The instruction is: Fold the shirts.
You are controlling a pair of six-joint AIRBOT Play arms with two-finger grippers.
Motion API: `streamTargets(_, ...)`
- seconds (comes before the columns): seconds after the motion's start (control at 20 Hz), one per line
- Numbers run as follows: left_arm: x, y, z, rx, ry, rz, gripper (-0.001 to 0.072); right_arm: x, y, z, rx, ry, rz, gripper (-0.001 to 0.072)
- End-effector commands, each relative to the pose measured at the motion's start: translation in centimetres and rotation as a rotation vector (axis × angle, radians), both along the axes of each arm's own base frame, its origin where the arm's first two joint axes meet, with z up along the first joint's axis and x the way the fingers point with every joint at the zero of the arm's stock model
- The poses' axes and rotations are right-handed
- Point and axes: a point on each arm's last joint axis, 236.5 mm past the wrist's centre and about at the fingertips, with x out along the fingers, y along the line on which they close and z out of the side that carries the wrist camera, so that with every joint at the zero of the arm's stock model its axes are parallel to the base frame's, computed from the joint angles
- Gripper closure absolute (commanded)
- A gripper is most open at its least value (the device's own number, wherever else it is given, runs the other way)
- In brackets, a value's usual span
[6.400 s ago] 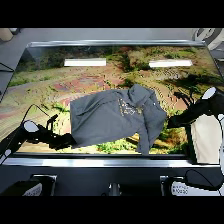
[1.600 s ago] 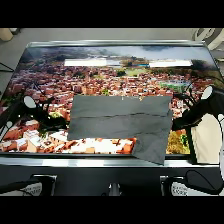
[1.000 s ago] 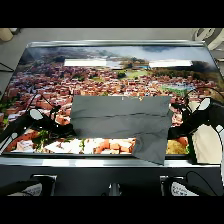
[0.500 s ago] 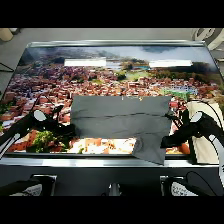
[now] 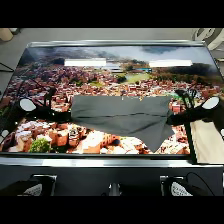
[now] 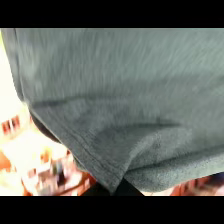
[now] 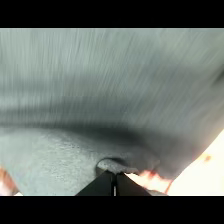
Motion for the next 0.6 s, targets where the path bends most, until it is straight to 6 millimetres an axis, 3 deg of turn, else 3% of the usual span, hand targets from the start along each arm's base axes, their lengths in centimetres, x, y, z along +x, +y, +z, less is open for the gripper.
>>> streamTargets(0.0,5.3,0.8,3.3,-0.007,-0.114,0.075,0.0682,7.9,-2.5,4.9,-0.053,-0.24,-0.089,0.0693)
streamTargets(0.1,8.2,1.1,2.8,-0.017,-0.1,0.109,0.0682,10.7,-3.1,4.5,-0.029,-0.274,-0.156,0.0693)
streamTargets(0.3,13.1,1.7,0.9,-0.048,-0.044,0.215,0.0681,15.0,-1.9,2.4,0.141,-0.309,-0.29,0.0692)
streamTargets(0.4,14.5,1.0,0.1,-0.085,-0.024,0.231,0.0681,16.0,-1.7,0.6,0.161,-0.299,-0.317,0.0691)
streamTargets(0.55,14.6,0.2,-2.5,-0.104,0.035,0.234,0.068,16.1,0.0,-2.4,0.161,-0.249,-0.29,0.0689)
